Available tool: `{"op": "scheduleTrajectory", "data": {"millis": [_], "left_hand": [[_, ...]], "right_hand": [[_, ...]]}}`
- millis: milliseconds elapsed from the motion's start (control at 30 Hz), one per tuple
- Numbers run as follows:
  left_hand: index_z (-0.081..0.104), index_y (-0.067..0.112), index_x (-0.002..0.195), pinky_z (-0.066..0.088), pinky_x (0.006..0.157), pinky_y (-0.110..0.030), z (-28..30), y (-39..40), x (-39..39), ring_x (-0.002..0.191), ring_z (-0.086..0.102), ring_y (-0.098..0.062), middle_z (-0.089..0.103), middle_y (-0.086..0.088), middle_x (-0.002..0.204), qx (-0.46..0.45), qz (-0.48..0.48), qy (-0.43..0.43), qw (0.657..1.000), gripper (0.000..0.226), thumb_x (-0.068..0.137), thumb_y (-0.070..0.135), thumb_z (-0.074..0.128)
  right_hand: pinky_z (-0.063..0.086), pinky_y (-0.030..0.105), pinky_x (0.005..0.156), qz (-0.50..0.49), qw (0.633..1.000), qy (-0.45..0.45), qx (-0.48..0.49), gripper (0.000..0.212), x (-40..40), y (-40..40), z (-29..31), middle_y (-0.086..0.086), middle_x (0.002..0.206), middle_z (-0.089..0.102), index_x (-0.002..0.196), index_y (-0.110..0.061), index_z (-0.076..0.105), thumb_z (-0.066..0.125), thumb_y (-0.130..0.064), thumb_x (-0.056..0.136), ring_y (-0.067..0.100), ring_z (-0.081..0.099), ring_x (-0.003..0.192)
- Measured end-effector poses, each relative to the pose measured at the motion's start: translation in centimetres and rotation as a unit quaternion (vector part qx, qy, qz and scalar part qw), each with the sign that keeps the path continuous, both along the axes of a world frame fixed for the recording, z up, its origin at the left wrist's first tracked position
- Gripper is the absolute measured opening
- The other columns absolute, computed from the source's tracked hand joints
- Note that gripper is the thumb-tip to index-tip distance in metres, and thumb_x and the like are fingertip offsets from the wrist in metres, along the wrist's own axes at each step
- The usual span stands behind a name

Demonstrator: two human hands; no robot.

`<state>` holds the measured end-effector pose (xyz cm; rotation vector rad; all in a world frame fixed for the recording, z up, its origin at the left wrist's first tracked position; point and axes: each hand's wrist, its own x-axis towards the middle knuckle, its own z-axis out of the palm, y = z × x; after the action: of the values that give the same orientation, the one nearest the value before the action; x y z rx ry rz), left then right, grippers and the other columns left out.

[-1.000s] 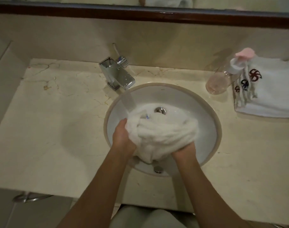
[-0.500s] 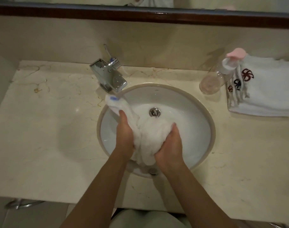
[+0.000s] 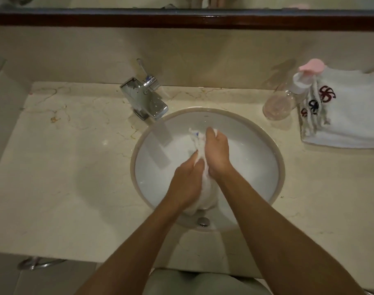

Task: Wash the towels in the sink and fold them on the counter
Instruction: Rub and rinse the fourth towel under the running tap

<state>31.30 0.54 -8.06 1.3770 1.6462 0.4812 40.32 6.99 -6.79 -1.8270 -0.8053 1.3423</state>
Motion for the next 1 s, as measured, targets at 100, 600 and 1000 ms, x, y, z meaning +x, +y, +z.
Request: {"op": "scheduleTrajectory", "data": {"millis": [100, 600, 1000], "left_hand": [[0.062, 0.022, 0.115, 0.042, 0.083, -0.017, -0.4, 2.6, -1.8, 0.100, 0.060, -0.018, 0.067, 0.004, 0.106, 0.026, -0.015, 0.080, 0.996, 0.025, 0.105, 0.023, 0.039], [0.072, 0.013, 0.097, 0.055, 0.086, -0.044, -2.0, 0.0, -4.3, 0.089, 0.069, -0.029, 0.073, -0.008, 0.093, -0.184, 0.287, -0.259, 0.904, 0.027, 0.095, 0.031, 0.052], [0.068, 0.017, 0.102, 0.051, 0.095, -0.042, -1.4, -2.8, 0.9, 0.096, 0.066, -0.021, 0.072, -0.003, 0.100, -0.156, 0.261, -0.075, 0.950, 0.049, 0.101, 0.054, 0.037]], "right_hand": [[0.047, 0.037, 0.076, 0.068, 0.997, -0.006, 0.035, 0.031, -1.6, -1.6, 1.0, 0.008, 0.075, 0.062, 0.074, -0.014, 0.058, 0.047, -0.027, 0.100, 0.028, 0.061, 0.077], [0.047, 0.050, 0.105, -0.187, 0.839, 0.498, -0.113, 0.055, 4.7, -5.1, -2.9, 0.021, 0.130, 0.064, 0.127, -0.005, 0.066, 0.035, -0.045, 0.105, 0.037, 0.065, 0.116], [0.036, 0.036, 0.067, 0.106, 0.984, -0.141, 0.016, 0.030, -1.7, -9.2, -3.3, 0.000, 0.071, 0.052, 0.076, -0.018, 0.039, 0.046, -0.028, 0.104, 0.026, 0.051, 0.073]]}}
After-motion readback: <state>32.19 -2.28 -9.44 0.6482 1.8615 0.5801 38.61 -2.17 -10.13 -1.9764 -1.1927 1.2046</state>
